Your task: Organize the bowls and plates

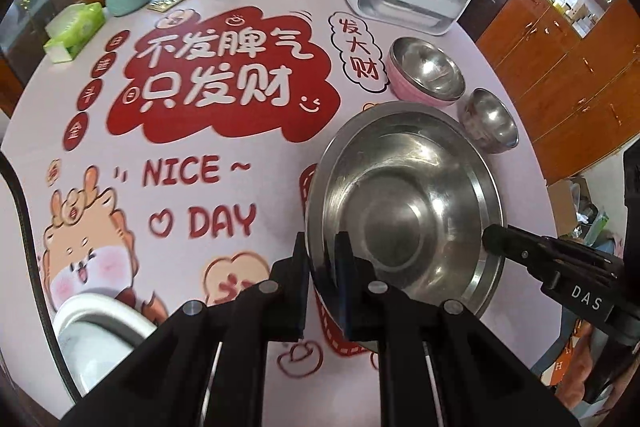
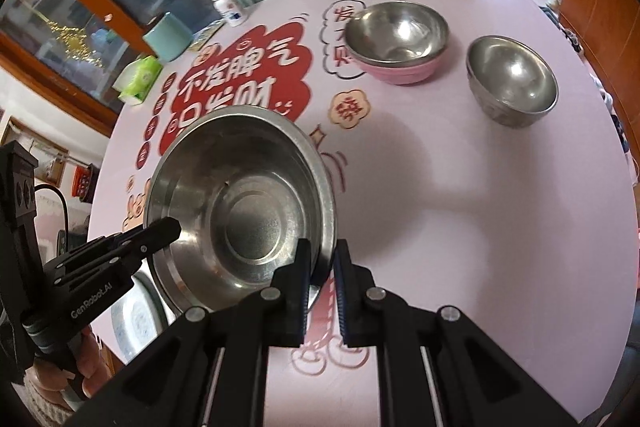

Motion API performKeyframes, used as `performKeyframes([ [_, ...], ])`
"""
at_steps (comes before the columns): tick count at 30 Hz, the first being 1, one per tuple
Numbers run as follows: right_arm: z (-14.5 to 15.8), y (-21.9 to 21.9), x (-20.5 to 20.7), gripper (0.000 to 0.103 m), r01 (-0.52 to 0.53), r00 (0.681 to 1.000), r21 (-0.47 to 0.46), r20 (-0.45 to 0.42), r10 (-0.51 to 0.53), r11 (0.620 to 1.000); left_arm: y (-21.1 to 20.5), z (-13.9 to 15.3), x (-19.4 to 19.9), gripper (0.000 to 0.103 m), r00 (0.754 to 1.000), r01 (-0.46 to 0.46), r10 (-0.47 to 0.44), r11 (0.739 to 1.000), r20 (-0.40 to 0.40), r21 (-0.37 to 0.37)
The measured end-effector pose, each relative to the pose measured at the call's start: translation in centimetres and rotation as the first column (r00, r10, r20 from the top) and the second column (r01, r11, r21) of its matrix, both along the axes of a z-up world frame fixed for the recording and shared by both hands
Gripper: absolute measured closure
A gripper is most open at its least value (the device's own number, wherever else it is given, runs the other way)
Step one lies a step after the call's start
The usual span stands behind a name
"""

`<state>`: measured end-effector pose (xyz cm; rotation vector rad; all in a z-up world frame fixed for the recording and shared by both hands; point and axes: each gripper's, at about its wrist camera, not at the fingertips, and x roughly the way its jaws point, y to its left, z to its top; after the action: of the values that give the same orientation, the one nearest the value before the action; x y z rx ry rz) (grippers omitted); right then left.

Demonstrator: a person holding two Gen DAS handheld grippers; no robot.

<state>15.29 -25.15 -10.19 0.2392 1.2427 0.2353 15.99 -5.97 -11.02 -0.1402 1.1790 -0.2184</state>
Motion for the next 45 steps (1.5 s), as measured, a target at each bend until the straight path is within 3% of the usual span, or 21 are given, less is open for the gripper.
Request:
performKeyframes([
  [6, 0.3, 1.5, -2.2, 0.092, -0.028, 1.000, -0.008, 0.003, 0.028, 1.000, 1.1, 0.1, -2.9, 0.093, 1.000, -0.010, 0.010, 1.000, 0.015, 0.013],
  [21, -2.1, 3.6, -6.7, 0.092, -0.081, 0.995, -0.005, -0.054, 0.080, 0.997, 3.0, -3.0, -8.6, 0.092, 0.998, -0.032, 0.033, 0.999, -0.062, 0.014],
  [33, -4.5, 4.2, -9.0, 0.092, -0.112, 0.989, -0.041, -0.100, 0.107, 0.993, 3.3, -6.0, -11.2, 0.091, 0.991, -0.036, 0.038, 0.999, -0.130, 0.015],
  [45, -5.5, 4.0, -10.5, 0.092, -0.111, 0.986, -0.058, -0.135, 0.102, 0.992, 2.6, -7.1, -12.5, 0.091, 0.987, 0.002, 0.003, 1.000, -0.162, 0.026],
])
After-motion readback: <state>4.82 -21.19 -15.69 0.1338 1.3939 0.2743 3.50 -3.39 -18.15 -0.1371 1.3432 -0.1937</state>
